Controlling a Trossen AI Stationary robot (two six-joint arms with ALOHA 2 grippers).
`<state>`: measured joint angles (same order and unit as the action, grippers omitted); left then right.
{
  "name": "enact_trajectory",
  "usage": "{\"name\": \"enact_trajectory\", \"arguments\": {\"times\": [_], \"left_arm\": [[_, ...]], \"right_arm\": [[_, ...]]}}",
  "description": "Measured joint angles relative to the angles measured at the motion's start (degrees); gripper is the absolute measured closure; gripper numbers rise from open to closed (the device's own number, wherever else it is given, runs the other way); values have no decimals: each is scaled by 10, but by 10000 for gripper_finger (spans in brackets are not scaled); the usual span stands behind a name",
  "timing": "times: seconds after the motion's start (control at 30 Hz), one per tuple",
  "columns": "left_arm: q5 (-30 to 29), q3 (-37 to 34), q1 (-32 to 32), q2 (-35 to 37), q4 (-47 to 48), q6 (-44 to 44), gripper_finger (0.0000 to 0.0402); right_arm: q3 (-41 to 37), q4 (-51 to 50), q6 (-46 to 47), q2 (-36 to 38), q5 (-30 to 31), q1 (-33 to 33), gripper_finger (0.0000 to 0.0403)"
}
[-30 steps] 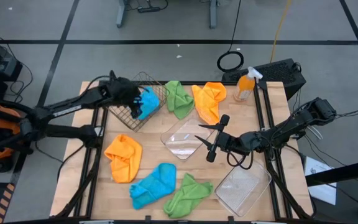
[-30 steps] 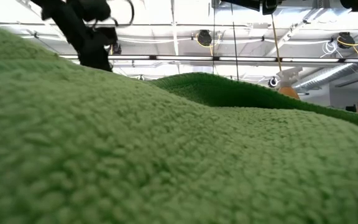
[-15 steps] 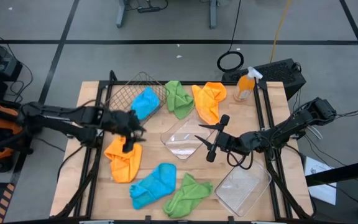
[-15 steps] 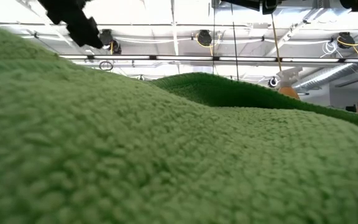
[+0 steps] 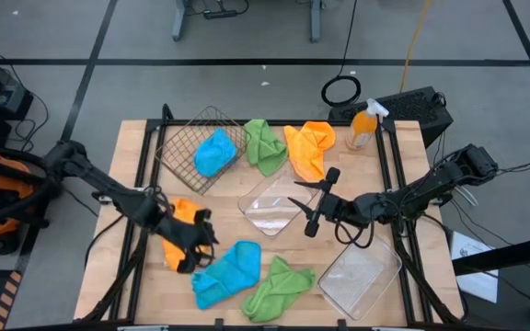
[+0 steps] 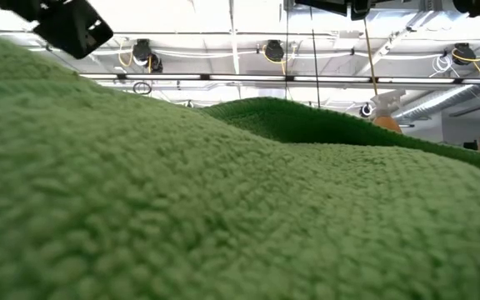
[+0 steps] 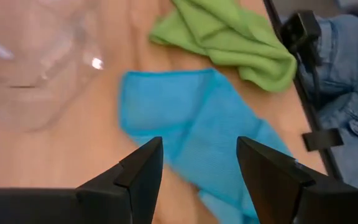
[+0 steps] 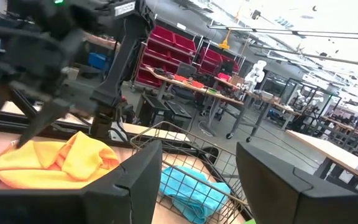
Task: Sort microfiber towel by color & place in baskets
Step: Put the blue towel into the gold wire basket
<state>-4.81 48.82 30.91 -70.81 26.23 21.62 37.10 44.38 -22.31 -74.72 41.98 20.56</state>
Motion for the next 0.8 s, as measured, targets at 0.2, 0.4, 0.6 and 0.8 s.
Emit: {"name": "enact_trajectory", "arguments": {"times": [0.2, 0.4, 0.6, 0.8], "left_arm": [[-15, 0, 36, -76, -25, 70, 189], [-14, 0, 56, -132, -32, 138, 189], [-16, 0, 60, -174, -35, 201, 189], [-11, 0, 64, -195, -56, 201, 189]], "right_arm": [[0, 0, 0, 0, 0, 0, 204], [0, 0, 1, 0, 0, 0, 204], [0, 0, 0, 0, 0, 0, 204], [0, 0, 0, 0, 0, 0, 204]]}}
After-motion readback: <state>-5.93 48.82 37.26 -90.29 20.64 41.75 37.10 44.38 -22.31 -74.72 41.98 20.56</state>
